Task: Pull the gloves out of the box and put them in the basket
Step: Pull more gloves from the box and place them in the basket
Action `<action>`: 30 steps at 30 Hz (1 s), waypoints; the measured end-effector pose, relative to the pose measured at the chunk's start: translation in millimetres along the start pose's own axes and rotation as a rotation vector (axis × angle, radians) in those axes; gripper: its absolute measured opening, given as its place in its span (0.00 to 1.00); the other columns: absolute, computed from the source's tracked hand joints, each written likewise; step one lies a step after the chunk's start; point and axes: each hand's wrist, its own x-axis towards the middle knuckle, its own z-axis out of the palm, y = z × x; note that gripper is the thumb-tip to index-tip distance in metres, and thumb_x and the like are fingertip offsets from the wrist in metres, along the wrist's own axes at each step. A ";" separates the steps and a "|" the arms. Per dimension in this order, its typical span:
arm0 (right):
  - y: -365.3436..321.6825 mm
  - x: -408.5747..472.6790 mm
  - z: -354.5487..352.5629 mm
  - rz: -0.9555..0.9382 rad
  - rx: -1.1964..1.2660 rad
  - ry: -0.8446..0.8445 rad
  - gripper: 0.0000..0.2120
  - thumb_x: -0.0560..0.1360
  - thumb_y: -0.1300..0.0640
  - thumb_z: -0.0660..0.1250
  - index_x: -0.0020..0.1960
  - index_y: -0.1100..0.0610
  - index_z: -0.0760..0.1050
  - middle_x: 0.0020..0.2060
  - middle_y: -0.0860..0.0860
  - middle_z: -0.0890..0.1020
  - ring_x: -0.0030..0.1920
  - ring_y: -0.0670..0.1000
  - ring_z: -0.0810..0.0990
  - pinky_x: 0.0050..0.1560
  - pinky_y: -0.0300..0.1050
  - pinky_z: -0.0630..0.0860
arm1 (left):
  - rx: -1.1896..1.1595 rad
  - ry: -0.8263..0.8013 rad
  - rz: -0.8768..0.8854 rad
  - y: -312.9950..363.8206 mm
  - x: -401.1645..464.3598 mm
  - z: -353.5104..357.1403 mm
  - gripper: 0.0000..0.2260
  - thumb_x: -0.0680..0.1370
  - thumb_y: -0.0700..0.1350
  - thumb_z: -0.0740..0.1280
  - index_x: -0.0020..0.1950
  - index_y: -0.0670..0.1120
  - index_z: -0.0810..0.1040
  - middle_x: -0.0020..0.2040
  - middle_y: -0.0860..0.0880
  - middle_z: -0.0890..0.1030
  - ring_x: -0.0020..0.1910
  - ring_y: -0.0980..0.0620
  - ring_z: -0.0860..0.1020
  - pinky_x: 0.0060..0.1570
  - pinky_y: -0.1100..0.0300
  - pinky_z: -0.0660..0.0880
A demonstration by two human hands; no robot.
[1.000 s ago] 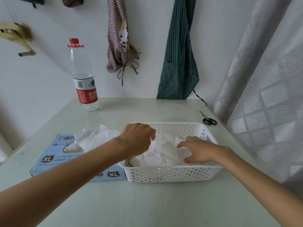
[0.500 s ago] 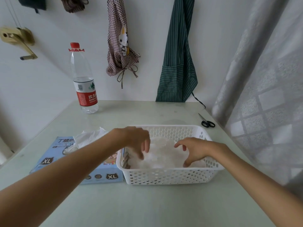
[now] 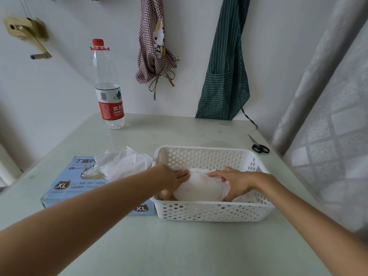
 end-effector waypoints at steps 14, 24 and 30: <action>-129.3 -31.2 -39.3 -0.342 0.206 0.748 0.09 0.77 0.48 0.64 0.53 0.48 0.80 0.44 0.40 0.79 0.46 0.45 0.78 0.46 0.43 0.74 | -0.601 0.580 -0.421 -112.3 -130.2 39.2 0.22 0.79 0.55 0.61 0.72 0.52 0.66 0.70 0.51 0.72 0.66 0.50 0.71 0.64 0.54 0.67; -210.5 29.7 -32.7 -0.382 0.552 0.639 0.07 0.72 0.48 0.72 0.47 0.51 0.81 0.49 0.48 0.82 0.52 0.48 0.79 0.48 0.40 0.72 | -0.855 0.947 -0.427 -120.2 -140.1 102.1 0.11 0.72 0.53 0.73 0.53 0.52 0.80 0.51 0.57 0.81 0.51 0.56 0.78 0.43 0.65 0.70; -206.7 -15.7 -50.6 -0.601 0.758 0.411 0.10 0.72 0.59 0.73 0.52 0.55 0.76 0.40 0.48 0.84 0.43 0.43 0.82 0.45 0.31 0.74 | -1.209 0.968 -0.099 -125.5 -158.5 82.6 0.26 0.68 0.46 0.77 0.63 0.55 0.71 0.54 0.55 0.79 0.53 0.57 0.78 0.53 0.61 0.77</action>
